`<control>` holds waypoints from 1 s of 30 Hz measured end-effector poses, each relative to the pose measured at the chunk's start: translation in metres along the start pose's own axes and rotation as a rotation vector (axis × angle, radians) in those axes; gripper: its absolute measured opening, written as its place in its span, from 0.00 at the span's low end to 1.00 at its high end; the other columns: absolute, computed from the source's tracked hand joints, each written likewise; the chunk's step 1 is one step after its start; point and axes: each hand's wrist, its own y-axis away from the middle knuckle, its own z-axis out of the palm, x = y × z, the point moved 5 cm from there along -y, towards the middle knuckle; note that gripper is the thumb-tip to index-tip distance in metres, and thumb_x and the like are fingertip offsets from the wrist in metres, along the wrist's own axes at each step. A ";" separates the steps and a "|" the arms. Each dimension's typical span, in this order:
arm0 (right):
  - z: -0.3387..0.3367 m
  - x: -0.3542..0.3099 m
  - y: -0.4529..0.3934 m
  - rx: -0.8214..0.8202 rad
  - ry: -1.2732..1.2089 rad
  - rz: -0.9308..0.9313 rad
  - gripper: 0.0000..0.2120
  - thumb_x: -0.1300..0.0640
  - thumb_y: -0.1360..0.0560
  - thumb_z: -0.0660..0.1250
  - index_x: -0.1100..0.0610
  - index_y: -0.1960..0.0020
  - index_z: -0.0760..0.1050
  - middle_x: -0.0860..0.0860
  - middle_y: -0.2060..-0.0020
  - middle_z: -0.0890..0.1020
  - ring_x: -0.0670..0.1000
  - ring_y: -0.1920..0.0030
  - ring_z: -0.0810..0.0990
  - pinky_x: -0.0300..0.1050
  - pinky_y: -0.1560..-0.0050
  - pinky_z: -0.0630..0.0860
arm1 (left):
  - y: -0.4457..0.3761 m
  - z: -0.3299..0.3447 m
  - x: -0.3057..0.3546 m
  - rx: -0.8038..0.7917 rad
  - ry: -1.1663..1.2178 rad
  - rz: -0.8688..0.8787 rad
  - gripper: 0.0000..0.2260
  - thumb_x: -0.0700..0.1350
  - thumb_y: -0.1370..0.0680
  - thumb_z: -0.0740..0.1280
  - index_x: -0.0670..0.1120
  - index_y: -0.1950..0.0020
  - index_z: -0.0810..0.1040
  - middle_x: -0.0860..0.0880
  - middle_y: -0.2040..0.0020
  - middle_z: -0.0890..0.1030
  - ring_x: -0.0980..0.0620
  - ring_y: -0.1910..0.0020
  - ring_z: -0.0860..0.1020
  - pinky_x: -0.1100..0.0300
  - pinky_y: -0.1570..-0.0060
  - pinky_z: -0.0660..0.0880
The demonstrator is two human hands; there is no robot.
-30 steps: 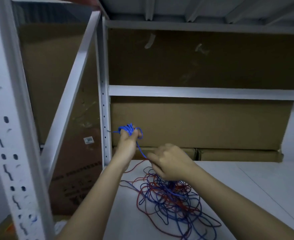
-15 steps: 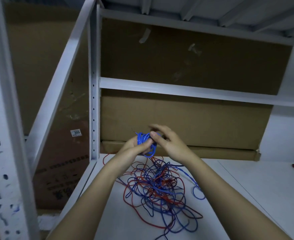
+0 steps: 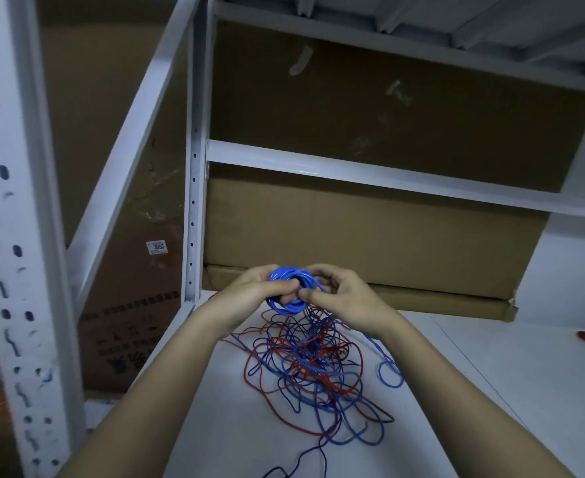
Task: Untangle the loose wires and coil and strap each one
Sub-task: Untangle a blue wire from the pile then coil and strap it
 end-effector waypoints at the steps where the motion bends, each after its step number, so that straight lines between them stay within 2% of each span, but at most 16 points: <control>1: 0.001 0.001 0.000 0.052 0.004 -0.021 0.09 0.66 0.26 0.68 0.57 0.47 0.77 0.58 0.57 0.79 0.54 0.56 0.75 0.48 0.50 0.71 | 0.001 -0.001 0.000 0.040 -0.039 0.006 0.03 0.41 0.21 0.65 0.42 0.52 0.73 0.50 0.66 0.78 0.57 0.62 0.78 0.69 0.53 0.71; 3: 0.004 0.001 0.001 0.142 -0.005 -0.063 0.11 0.67 0.27 0.67 0.53 0.50 0.77 0.53 0.61 0.80 0.52 0.60 0.74 0.48 0.55 0.71 | 0.001 -0.002 0.002 0.115 -0.086 0.044 0.05 0.39 0.21 0.65 0.40 0.49 0.70 0.50 0.64 0.81 0.59 0.63 0.79 0.69 0.57 0.74; 6: 0.009 0.002 0.004 0.192 -0.085 -0.087 0.18 0.66 0.29 0.68 0.49 0.44 0.74 0.50 0.61 0.82 0.50 0.62 0.76 0.42 0.58 0.73 | 0.005 -0.006 0.003 0.206 -0.257 0.075 0.09 0.42 0.22 0.68 0.40 0.47 0.71 0.44 0.57 0.82 0.54 0.59 0.80 0.61 0.54 0.74; 8: 0.011 0.004 0.005 0.196 -0.087 -0.095 0.21 0.68 0.29 0.67 0.47 0.43 0.73 0.49 0.60 0.82 0.49 0.62 0.74 0.41 0.59 0.72 | 0.008 -0.009 0.001 0.217 -0.382 0.063 0.09 0.46 0.23 0.69 0.45 0.47 0.73 0.47 0.53 0.81 0.52 0.57 0.79 0.55 0.53 0.74; 10: 0.013 0.001 0.005 0.170 -0.022 -0.126 0.20 0.68 0.30 0.68 0.46 0.46 0.76 0.44 0.62 0.82 0.46 0.63 0.75 0.37 0.60 0.73 | 0.009 -0.012 -0.002 0.233 -0.514 0.067 0.12 0.48 0.24 0.70 0.50 0.44 0.72 0.51 0.49 0.78 0.52 0.50 0.78 0.54 0.48 0.74; 11: 0.014 0.000 0.005 0.158 0.011 -0.135 0.19 0.68 0.30 0.68 0.45 0.48 0.77 0.42 0.63 0.82 0.45 0.64 0.74 0.35 0.61 0.73 | 0.011 -0.014 -0.002 0.250 -0.577 0.084 0.17 0.47 0.25 0.70 0.52 0.38 0.70 0.52 0.43 0.75 0.54 0.44 0.75 0.56 0.44 0.73; 13: 0.016 -0.001 0.004 0.143 0.046 -0.132 0.20 0.68 0.31 0.69 0.44 0.51 0.78 0.43 0.63 0.82 0.44 0.65 0.73 0.35 0.62 0.72 | 0.014 -0.014 0.003 0.269 -0.653 0.164 0.32 0.43 0.26 0.70 0.55 0.26 0.60 0.53 0.32 0.64 0.57 0.31 0.64 0.60 0.36 0.65; 15: 0.017 0.002 0.002 0.116 0.073 -0.118 0.19 0.67 0.32 0.70 0.43 0.51 0.78 0.47 0.63 0.81 0.45 0.64 0.72 0.39 0.61 0.71 | 0.018 -0.009 0.013 0.232 -0.802 0.266 0.40 0.43 0.28 0.69 0.58 0.23 0.50 0.57 0.26 0.56 0.60 0.28 0.54 0.58 0.31 0.58; 16: 0.018 0.003 0.001 0.096 0.091 -0.112 0.19 0.66 0.32 0.70 0.43 0.51 0.77 0.48 0.62 0.81 0.45 0.65 0.72 0.39 0.62 0.70 | 0.018 -0.006 0.016 0.207 -0.931 0.297 0.39 0.45 0.27 0.69 0.57 0.22 0.50 0.56 0.25 0.57 0.60 0.28 0.54 0.57 0.30 0.56; 18: 0.017 0.003 -0.003 0.063 0.092 -0.095 0.19 0.63 0.34 0.70 0.43 0.49 0.73 0.47 0.61 0.83 0.47 0.66 0.72 0.42 0.63 0.70 | 0.013 -0.002 0.016 0.189 -1.137 0.290 0.33 0.48 0.26 0.67 0.51 0.23 0.58 0.51 0.30 0.68 0.53 0.30 0.63 0.57 0.32 0.59; 20: 0.011 0.003 -0.007 0.054 0.063 -0.062 0.21 0.60 0.36 0.70 0.43 0.49 0.67 0.48 0.62 0.83 0.47 0.69 0.69 0.43 0.67 0.68 | 0.008 -0.003 0.018 0.214 -1.178 0.229 0.18 0.50 0.25 0.66 0.47 0.36 0.71 0.49 0.46 0.78 0.48 0.45 0.75 0.56 0.48 0.71; 21: 0.007 0.002 -0.010 0.044 0.058 -0.051 0.22 0.59 0.38 0.69 0.43 0.51 0.65 0.49 0.62 0.83 0.46 0.70 0.68 0.42 0.68 0.67 | 0.006 -0.003 0.018 0.222 -1.152 0.194 0.13 0.50 0.24 0.65 0.46 0.44 0.73 0.49 0.53 0.78 0.47 0.53 0.77 0.54 0.55 0.73; 23: 0.001 -0.001 -0.016 0.006 0.058 -0.036 0.21 0.57 0.40 0.69 0.41 0.53 0.66 0.54 0.60 0.84 0.47 0.71 0.68 0.41 0.68 0.67 | 0.000 -0.005 0.015 0.198 -1.042 0.132 0.09 0.50 0.24 0.66 0.46 0.50 0.74 0.50 0.60 0.78 0.51 0.62 0.77 0.54 0.62 0.73; 25: -0.006 -0.002 -0.021 -0.021 0.048 -0.025 0.21 0.59 0.39 0.69 0.42 0.52 0.67 0.59 0.58 0.83 0.50 0.68 0.70 0.45 0.65 0.69 | -0.006 -0.008 0.013 0.169 -0.812 0.091 0.05 0.48 0.25 0.67 0.47 0.54 0.75 0.53 0.64 0.76 0.58 0.67 0.73 0.58 0.65 0.70; 27: -0.013 -0.002 -0.025 -0.050 0.042 -0.021 0.19 0.64 0.35 0.70 0.49 0.50 0.68 0.56 0.59 0.85 0.52 0.66 0.73 0.46 0.63 0.71 | -0.011 -0.011 0.010 0.120 -0.626 0.066 0.04 0.47 0.24 0.67 0.49 0.57 0.74 0.55 0.66 0.74 0.63 0.70 0.70 0.62 0.65 0.67; 30: -0.020 -0.002 -0.028 -0.110 0.066 -0.032 0.13 0.68 0.29 0.70 0.55 0.50 0.72 0.53 0.62 0.85 0.46 0.67 0.78 0.38 0.66 0.72 | -0.017 -0.010 0.002 0.015 -0.540 -0.008 0.05 0.51 0.23 0.67 0.51 0.54 0.75 0.57 0.64 0.76 0.65 0.67 0.72 0.67 0.63 0.68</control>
